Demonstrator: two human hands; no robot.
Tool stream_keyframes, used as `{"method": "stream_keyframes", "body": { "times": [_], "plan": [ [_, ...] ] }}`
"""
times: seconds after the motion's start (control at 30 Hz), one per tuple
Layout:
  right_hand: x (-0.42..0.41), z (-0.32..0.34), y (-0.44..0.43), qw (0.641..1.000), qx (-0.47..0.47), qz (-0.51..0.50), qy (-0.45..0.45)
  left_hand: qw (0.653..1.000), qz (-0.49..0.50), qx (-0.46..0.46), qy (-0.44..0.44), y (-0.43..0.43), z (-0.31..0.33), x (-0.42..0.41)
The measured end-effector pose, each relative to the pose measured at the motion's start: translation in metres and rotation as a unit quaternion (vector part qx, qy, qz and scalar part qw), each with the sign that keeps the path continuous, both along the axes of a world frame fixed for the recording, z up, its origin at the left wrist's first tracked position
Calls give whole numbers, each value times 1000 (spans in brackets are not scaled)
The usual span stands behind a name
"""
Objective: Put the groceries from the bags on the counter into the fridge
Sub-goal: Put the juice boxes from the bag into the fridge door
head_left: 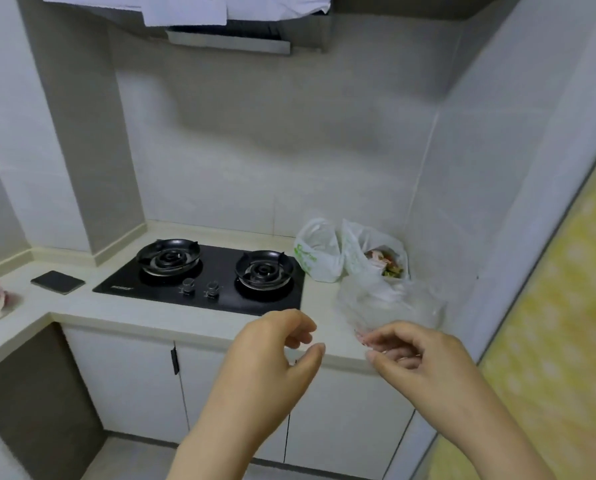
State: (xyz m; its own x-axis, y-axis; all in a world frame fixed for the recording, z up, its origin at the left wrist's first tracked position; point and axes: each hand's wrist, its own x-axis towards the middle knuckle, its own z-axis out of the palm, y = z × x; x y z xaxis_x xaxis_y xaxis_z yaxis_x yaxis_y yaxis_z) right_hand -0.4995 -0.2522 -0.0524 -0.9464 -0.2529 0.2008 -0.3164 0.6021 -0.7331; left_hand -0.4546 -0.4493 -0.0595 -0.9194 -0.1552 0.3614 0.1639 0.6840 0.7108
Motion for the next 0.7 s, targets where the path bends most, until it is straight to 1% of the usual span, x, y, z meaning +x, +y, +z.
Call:
{"method": "stream_keyframes", "body": {
  "times": [0.2, 0.33, 0.5, 0.7],
  "plan": [
    [-65, 1, 46, 999, -15, -40, 7, 999, -36, -16, 5, 46, 3, -73],
    [-103, -6, 62, 998, -18, -55, -11, 998, -54, -17, -11, 61, -3, -114],
    [-153, -19, 63, 997, -11, -70, -40, 998, -64, -12, -17, 60, -11, -170],
    [-223, -27, 47, 994, 3, -97, -48, 995, -93, -20, -32, 42, -20, -251]
  ]
}}
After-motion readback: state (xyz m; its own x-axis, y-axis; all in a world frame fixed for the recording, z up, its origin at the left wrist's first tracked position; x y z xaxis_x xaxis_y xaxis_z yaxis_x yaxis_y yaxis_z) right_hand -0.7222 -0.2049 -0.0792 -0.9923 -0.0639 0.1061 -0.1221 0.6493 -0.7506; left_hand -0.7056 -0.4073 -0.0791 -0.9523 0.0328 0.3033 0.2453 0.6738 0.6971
